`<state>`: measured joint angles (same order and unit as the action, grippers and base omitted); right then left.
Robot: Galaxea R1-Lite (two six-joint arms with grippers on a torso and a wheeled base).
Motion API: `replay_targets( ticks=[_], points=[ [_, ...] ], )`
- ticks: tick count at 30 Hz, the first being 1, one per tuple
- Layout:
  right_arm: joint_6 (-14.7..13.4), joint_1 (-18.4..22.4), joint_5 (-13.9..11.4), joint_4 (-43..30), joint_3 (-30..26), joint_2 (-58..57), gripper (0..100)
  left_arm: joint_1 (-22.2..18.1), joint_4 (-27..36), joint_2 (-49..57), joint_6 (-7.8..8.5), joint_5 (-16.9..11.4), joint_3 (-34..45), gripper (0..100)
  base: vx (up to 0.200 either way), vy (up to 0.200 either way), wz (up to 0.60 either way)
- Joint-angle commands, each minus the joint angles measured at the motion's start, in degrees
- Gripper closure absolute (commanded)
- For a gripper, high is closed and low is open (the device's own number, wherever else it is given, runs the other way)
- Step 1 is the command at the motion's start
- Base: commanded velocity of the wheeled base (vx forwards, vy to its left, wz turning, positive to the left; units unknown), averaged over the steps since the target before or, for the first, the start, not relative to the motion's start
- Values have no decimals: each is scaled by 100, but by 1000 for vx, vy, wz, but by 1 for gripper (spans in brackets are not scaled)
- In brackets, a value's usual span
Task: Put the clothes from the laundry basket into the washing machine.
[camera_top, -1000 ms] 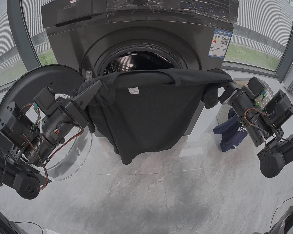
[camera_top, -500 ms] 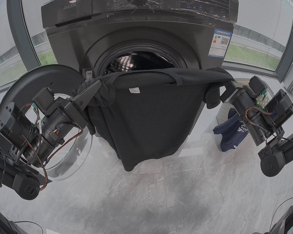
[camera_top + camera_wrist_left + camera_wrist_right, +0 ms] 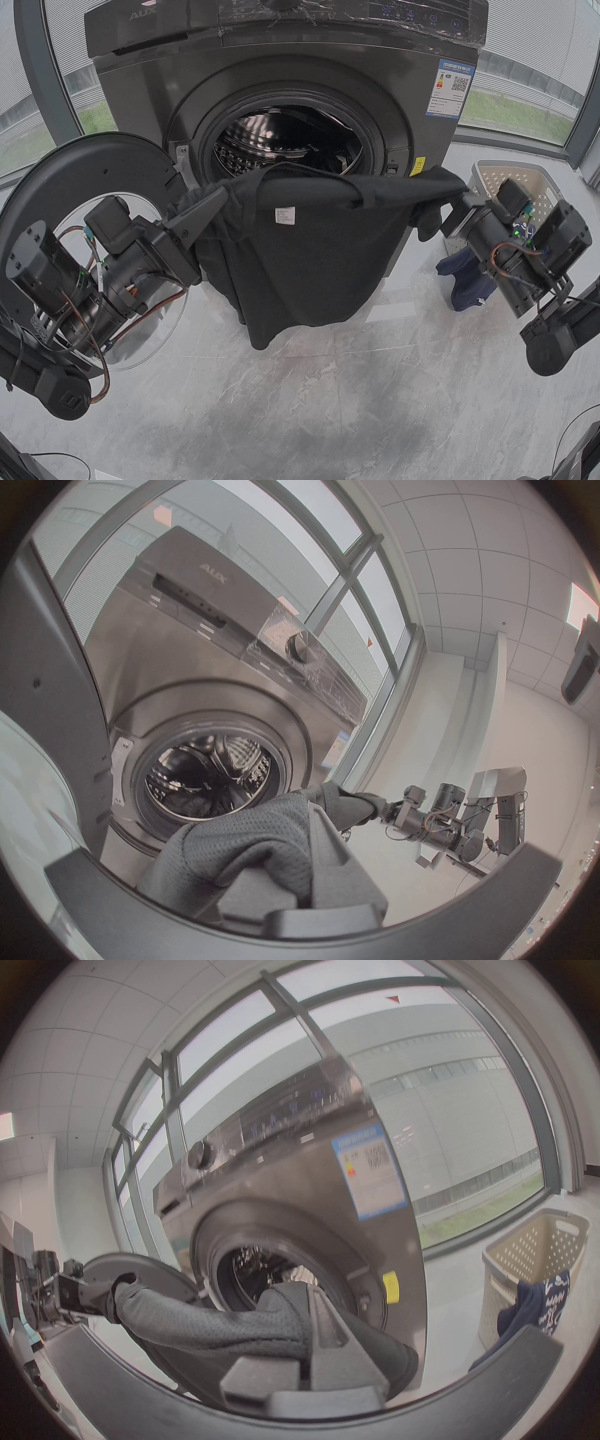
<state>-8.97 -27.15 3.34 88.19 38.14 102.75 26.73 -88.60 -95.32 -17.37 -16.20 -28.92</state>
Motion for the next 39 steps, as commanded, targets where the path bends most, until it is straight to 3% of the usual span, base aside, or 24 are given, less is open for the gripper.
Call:
replay_targets(
  ticks=[1, 10, 11, 14, 20, 26, 31, 39],
  points=[
    [-43, -54, -18, 6, -316, 781, 100, 253, -26, -496, 23, 29, -44, 100, 0, 0, 0],
    [-105, -247, 0, 6, -325, 1388, 100, 306, -26, -286, 15, 38, -132, 100, 0, 0, 0],
    [-105, -247, 0, 6, -316, 1467, 0, 306, -17, -242, 15, 29, -132, 100, 0, 0, 0],
    [-114, -265, 18, 6, -404, 1643, 0, 315, -26, -154, 6, 21, -158, 100, 0, 0, 0],
    [-34, -423, 9, 6, -1134, 2091, 0, 315, -26, -119, 6, 29, -202, 100, 0, 0, 0],
    [-43, -660, -44, 6, -1239, 2267, 0, 315, -26, -22, 6, 21, -237, 100, 0, 0, 0],
    [-52, -1012, -44, 6, -729, 2346, 0, 341, -26, 57, 15, -32, -220, 100, 0, 0, 0],
    [-34, -1187, -97, 6, 457, 2680, 0, 517, -26, 119, 15, 12, -185, 100, 0, 0, 0]
  ],
)
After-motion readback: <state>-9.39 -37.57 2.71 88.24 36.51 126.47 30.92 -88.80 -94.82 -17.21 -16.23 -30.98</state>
